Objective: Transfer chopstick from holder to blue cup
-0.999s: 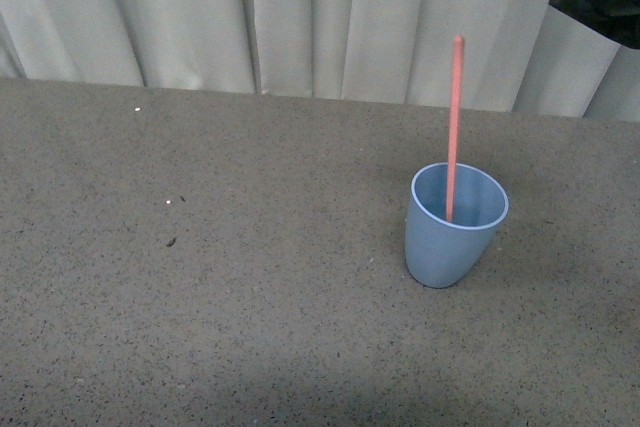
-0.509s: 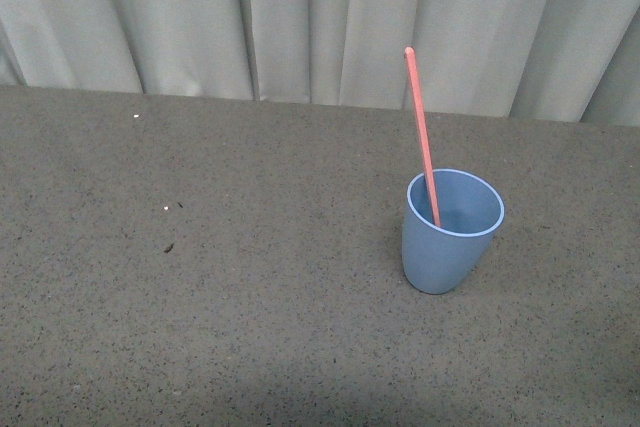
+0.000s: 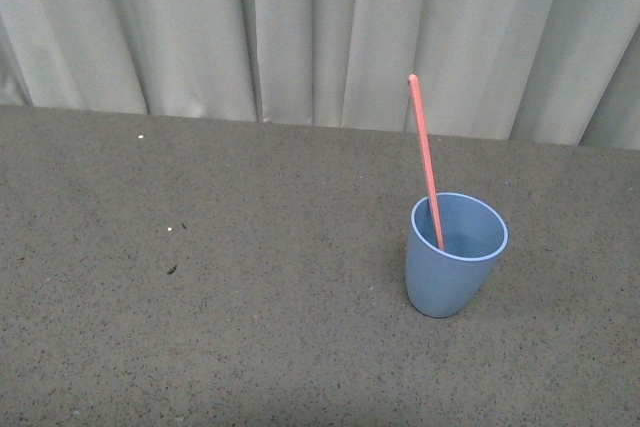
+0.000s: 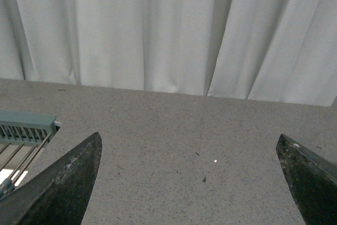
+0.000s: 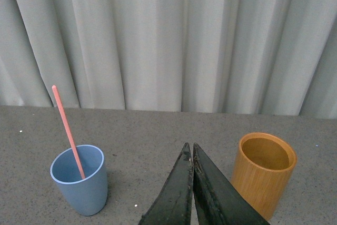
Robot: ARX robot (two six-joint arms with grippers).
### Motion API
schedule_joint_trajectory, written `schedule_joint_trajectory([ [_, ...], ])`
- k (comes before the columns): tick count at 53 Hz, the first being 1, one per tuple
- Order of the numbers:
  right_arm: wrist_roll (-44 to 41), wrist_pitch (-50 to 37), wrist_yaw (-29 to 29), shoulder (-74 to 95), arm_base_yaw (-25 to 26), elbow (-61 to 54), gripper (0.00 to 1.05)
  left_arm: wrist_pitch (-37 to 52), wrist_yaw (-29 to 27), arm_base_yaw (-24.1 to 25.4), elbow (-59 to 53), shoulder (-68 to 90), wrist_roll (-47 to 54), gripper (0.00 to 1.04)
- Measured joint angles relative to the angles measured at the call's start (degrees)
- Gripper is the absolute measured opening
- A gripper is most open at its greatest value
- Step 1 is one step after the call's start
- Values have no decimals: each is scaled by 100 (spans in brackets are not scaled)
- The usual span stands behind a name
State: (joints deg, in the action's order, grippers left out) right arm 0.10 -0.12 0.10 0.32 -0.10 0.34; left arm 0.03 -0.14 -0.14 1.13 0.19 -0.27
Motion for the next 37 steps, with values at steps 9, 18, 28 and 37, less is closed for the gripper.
schedule_joint_trajectory([
  [9,4,0,-2,-2,0,0,38,0,2,0,0,0,0,98],
  [18,2,0,0,-2,0,0,70,0,2,0,0,0,0,98],
  [28,11,2,-2,-2,0,0,97,0,2,0,0,0,0,98],
  [37,7,2,-2,-2,0,0,95,0,2,0,0,0,0,98],
])
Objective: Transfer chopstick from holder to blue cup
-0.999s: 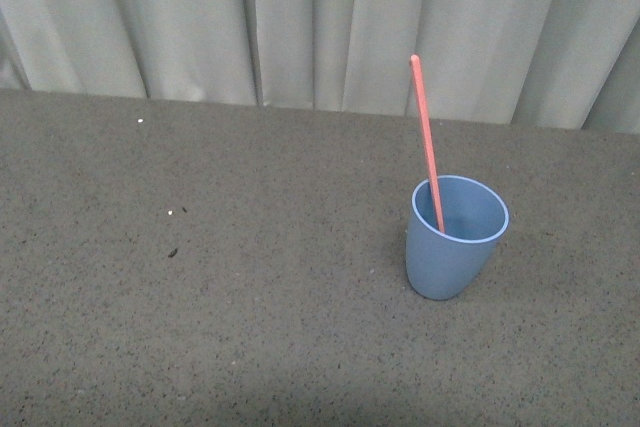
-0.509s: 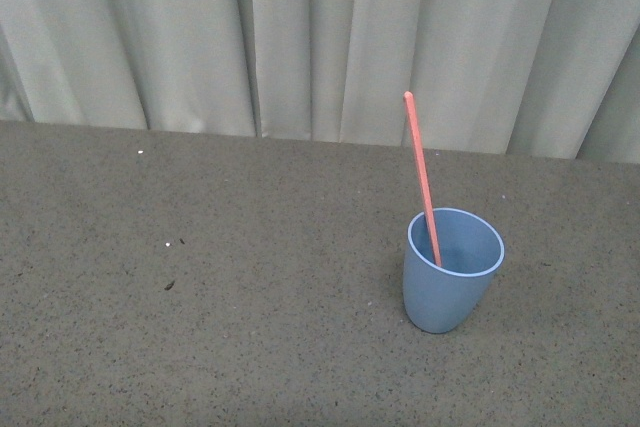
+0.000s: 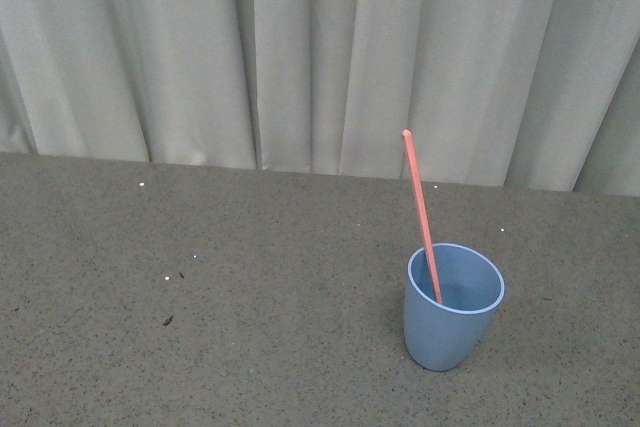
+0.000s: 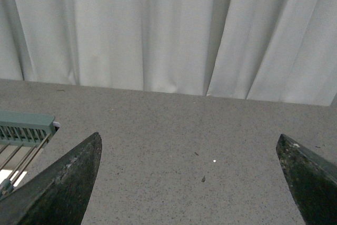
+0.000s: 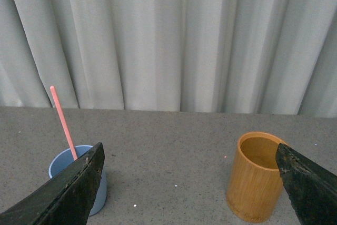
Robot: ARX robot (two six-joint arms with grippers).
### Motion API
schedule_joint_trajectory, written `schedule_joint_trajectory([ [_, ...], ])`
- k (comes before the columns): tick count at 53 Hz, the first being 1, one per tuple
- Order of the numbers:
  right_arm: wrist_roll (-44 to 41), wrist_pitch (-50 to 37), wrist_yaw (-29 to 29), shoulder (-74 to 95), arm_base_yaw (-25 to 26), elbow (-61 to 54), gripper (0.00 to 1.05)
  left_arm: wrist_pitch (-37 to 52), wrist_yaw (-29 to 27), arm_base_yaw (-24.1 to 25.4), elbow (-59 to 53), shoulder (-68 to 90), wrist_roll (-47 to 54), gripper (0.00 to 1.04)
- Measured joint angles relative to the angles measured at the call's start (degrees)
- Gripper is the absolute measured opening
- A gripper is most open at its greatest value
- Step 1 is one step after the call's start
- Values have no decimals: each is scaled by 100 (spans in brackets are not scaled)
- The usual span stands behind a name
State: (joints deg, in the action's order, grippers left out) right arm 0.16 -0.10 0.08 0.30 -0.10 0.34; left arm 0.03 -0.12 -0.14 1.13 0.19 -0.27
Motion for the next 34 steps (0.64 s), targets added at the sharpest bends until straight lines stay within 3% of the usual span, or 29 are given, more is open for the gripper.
schedule_joint_trajectory([
  [34,0,0,0,0,0,0,95,0,0,0,0,0,-2,98],
])
